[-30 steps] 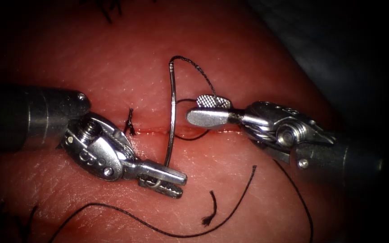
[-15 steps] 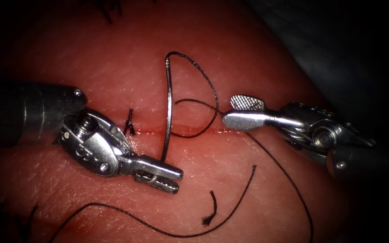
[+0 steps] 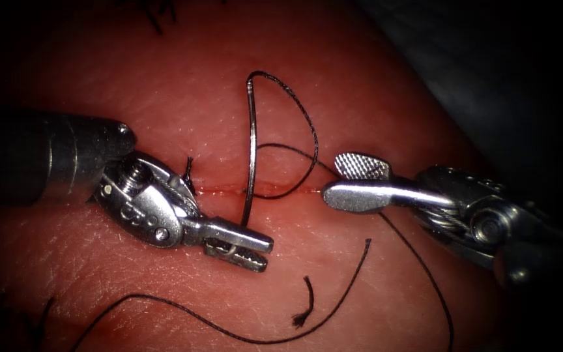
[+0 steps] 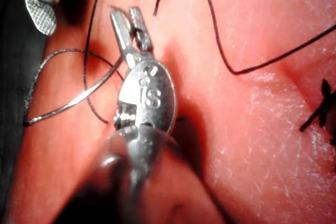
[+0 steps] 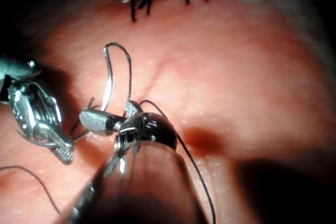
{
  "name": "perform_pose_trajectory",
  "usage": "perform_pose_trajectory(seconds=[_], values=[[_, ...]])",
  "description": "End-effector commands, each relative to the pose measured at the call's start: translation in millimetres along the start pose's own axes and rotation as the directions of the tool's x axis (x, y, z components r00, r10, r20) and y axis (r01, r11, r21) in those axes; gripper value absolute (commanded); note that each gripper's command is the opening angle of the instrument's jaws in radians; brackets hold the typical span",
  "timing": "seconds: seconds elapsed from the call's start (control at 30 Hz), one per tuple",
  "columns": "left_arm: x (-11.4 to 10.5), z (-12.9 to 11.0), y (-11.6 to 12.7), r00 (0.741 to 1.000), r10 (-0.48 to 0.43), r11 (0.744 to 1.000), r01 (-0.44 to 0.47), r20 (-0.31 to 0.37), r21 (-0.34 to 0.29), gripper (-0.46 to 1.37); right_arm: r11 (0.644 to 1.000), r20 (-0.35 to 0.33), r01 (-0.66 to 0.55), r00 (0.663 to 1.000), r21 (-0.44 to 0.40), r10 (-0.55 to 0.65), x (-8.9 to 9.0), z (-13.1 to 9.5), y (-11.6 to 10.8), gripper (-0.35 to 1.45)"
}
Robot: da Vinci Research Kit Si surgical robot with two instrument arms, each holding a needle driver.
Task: Wound Closure
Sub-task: Hand over the needle from the left to the right gripper
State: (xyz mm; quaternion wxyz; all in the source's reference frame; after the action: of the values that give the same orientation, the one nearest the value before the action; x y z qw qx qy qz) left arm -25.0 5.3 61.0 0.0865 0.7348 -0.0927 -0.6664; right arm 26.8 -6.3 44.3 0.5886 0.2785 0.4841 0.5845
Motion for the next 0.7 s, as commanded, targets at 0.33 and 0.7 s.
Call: perform_pose_trajectory(seconds=[0.33, 0.7], values=[[0.4, 0.3, 0.2, 1.0, 0.001, 1.0, -0.001, 0.002, -0.003, -0.35, 1.0, -0.014, 0.001, 1.0, 0.002, -0.001, -0.6, 2.3, -1.1, 1.07], [0.8, 0.4, 0.4, 0.998, 0.067, 0.998, -0.067, -0.002, -0.007, -0.35, 1.0, -0.012, -0.017, 1.0, 0.024, 0.018, -0.4, 4.1, 0.5, 0.78]])
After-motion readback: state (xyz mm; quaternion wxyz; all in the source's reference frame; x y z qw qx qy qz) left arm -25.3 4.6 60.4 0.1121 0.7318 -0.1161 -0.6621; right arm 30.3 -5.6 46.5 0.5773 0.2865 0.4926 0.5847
